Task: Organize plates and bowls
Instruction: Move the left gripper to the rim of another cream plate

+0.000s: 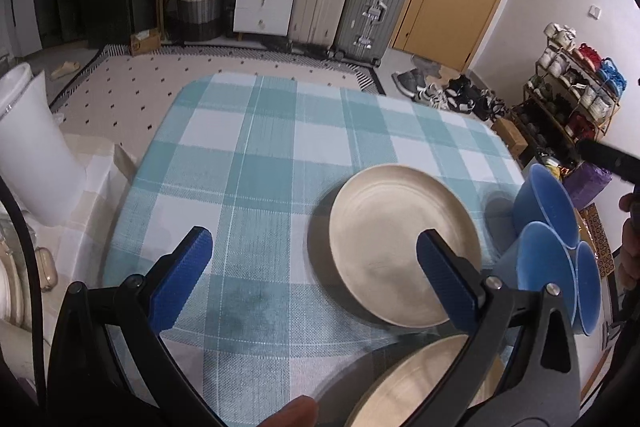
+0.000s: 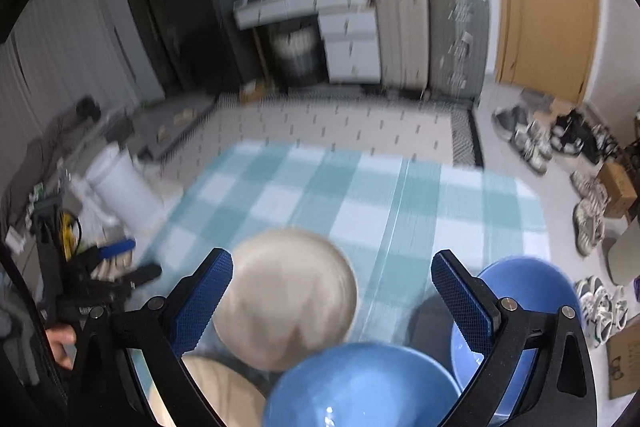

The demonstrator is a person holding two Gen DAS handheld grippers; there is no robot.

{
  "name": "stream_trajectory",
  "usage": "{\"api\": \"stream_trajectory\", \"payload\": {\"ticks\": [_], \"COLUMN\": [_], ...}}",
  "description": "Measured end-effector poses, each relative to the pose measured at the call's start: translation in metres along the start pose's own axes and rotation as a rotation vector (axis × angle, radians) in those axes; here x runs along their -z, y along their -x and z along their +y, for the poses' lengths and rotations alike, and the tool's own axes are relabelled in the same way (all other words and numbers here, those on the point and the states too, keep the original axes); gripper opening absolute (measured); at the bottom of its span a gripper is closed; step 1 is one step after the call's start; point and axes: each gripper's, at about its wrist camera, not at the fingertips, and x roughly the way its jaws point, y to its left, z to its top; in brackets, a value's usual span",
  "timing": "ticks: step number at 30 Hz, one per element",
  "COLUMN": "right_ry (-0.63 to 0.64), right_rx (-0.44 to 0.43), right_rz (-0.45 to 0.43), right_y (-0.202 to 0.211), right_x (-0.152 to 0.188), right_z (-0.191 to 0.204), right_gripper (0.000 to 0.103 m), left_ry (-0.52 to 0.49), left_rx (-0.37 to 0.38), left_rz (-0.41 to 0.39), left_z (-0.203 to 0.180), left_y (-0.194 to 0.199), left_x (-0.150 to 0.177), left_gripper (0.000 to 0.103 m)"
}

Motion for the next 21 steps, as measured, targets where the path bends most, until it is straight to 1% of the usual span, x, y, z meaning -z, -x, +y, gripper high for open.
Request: {"api": "stream_trajectory", "payload": {"ticks": [4, 8, 11, 15, 17, 21], "right_ry": [-0.003, 0.011, 0.044, 0.083, 0.091, 0.079], "right_rx": [-0.002, 0.013, 0.036, 0.031, 0.034, 0.033], "right_rz": [0.113, 0.193, 0.242, 0.321, 0.351, 0.425], "right_y": [-0.035, -0.064, -0.083, -0.108, -0.118, -0.139], "right_x": [0.003, 0.007, 0.009, 0.014, 0.016, 0.021], "right_z": [-0.006, -0.010, -0.010, -0.006, -0.006, -0.013], "right_gripper": [0.102, 0.101, 0.092, 0.087, 0.077, 0.074], "left_ry": [0.004, -0.007, -0.003, 0.000, 0.001, 0.010], "left_rx": [-0.012, -0.023, -0.047, -0.064, -0.063, -0.054], "left_rz": [0.051, 0.087, 0.108, 0.134, 0.149, 0.183], "left_z": [0.003, 0.002, 0.004, 0.007, 0.008, 0.009], "left_y": [-0.027, -0.047, -0.062, -0.081, -0.089, -0.103], "left_x": [0.006, 0.009, 0.012, 0.018, 0.020, 0.025], "left_gripper": [0.102, 0.102, 0.102, 0.102, 0.102, 0.102]}}
